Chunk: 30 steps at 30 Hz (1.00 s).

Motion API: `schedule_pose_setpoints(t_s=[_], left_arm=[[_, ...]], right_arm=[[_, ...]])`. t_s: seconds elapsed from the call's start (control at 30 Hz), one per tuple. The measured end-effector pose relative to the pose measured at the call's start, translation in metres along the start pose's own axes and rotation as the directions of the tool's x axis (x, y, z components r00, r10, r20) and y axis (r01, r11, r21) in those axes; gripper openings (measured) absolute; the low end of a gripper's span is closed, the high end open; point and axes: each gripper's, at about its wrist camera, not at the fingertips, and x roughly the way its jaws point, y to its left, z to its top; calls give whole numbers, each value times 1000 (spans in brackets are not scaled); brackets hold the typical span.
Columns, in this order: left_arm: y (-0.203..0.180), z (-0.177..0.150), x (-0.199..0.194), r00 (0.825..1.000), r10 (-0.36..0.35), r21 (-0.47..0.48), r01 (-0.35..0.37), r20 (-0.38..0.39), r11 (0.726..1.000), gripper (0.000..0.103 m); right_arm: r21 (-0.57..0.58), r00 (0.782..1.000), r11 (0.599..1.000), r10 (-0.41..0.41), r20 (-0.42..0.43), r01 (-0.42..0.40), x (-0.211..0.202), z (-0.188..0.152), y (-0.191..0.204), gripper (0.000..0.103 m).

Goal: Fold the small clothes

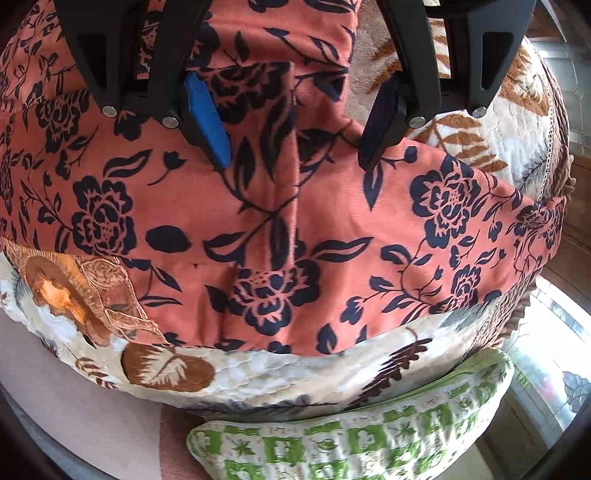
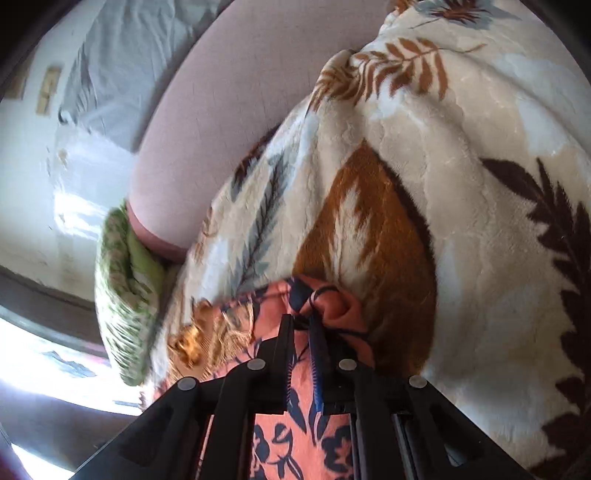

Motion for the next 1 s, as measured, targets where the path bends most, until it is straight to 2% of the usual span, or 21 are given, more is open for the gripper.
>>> schedule_pose_setpoints(t_s=[0.07,0.13,0.2,0.27,0.37,0.43,0.47,0.53,0.6,0.67,0.7,0.73,0.77,0.8,0.83,0.9,0.97,1.0], left_arm=[[3,-1,-1,1000,-7,-17,7,2,1000,72],[5,-6,-3,1000,-12,-21,12,9,1000,72],[7,-14,-9,1000,-13,-19,13,22,1000,72],[11,-21,-12,1000,-19,-28,20,25,999,72],[18,-31,-9,1000,-21,-33,22,11,999,73],[23,-35,-5,999,-41,-55,40,-8,998,74],[26,-36,-7,998,-54,-74,53,-9,996,74],[29,-38,-13,998,-67,-81,66,-19,995,74],[34,-43,-25,996,-87,-70,87,0,994,74],[44,-50,-37,993,-110,-78,112,29,991,74],[50,-54,-42,992,-122,-92,125,41,988,74],[54,-59,-46,990,-129,-107,134,48,985,74],[58,-62,-47,990,-132,-119,137,49,983,74],[61,-63,-44,991,-131,-123,135,40,983,74],[64,-63,-40,992,-122,-122,124,23,985,74],[69,-63,-30,997,-76,-131,72,-24,989,74],[81,-65,-27,993,-107,-168,98,-46,981,74],[90,-66,-30,991,-132,-188,123,-36,974,74]], right_arm=[[-3,997,1000,-23,71,23,-19,1,1,12],[16,995,1000,19,94,-20,-34,-2,3,14],[19,996,997,68,50,-69,-37,-8,11,14],[-31,998,998,60,11,-59,-40,-24,21,14],[-73,997,997,-9,-75,4,-30,-54,33,14],[-42,985,991,-132,-108,128,-25,-71,21,13],[-25,986,993,-116,-120,113,-23,-77,15,11],[-22,987,994,-109,-122,107,-32,-87,14,11],[-98,987,988,-126,-105,116,-47,-99,29,13],[-154,992,985,-93,-82,79,-62,-115,37,17],[-172,994,983,-73,-88,57,-64,-123,41,19],[-184,993,982,-57,-105,37,-62,-132,46,29],[-188,990,982,-57,-126,32,-55,-139,50,55],[-179,988,983,-71,-136,46,-46,-143,50,71],[-168,987,983,-96,-132,73,-39,-147,46,77],[-224,986,968,-136,-99,111,-35,-153,52,76],[-292,983,946,-169,-75,141,-36,-159,63,72],[-315,986,940,-157,-62,130,-39,-159,66,70]])
